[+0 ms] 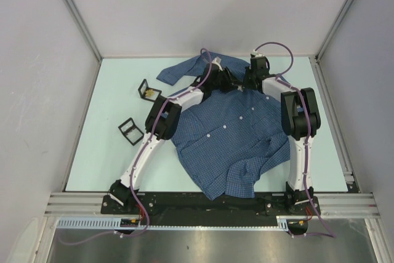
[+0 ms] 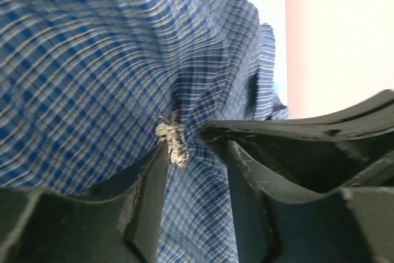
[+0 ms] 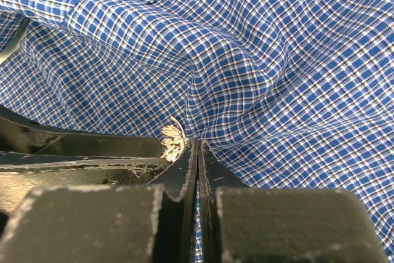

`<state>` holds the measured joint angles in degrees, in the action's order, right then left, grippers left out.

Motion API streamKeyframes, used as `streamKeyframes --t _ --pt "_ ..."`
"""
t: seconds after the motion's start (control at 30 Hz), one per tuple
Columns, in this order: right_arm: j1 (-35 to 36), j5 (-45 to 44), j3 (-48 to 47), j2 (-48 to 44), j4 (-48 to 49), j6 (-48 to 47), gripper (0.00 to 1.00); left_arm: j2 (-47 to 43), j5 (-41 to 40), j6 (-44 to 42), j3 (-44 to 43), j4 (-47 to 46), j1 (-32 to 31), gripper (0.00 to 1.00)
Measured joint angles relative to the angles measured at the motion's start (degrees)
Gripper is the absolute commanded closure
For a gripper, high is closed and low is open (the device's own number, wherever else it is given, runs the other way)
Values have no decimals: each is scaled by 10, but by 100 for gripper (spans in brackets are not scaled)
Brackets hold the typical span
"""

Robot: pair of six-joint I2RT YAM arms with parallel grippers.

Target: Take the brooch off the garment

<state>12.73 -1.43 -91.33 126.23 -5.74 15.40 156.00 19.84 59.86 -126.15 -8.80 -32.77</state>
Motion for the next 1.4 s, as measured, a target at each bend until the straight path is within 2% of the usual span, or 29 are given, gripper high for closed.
streamKeyframes --t 0.3,0.4,0.43,0.47,0.77,1.07,1.4 --pt "-3 6 0 0 1 4 100 -45 -43 -34 70 0 -1 51" --pt "-4 6 0 0 1 4 100 -51 -52 -34 81 0 -1 58" --pt "-4 6 0 0 1 5 100 -51 -53 -31 81 0 -1 64" --pt "-4 6 0 0 1 5 100 -51 -51 -29 81 2 -1 65" --pt "-5 6 0 0 2 6 100 -28 -33 3 31 10 -2 62" --pt "-6 19 0 0 3 7 100 -24 -57 14 28 47 -7 58" --pt "-7 24 0 0 5 11 100 -6 -55 48 8 42 -9 67"
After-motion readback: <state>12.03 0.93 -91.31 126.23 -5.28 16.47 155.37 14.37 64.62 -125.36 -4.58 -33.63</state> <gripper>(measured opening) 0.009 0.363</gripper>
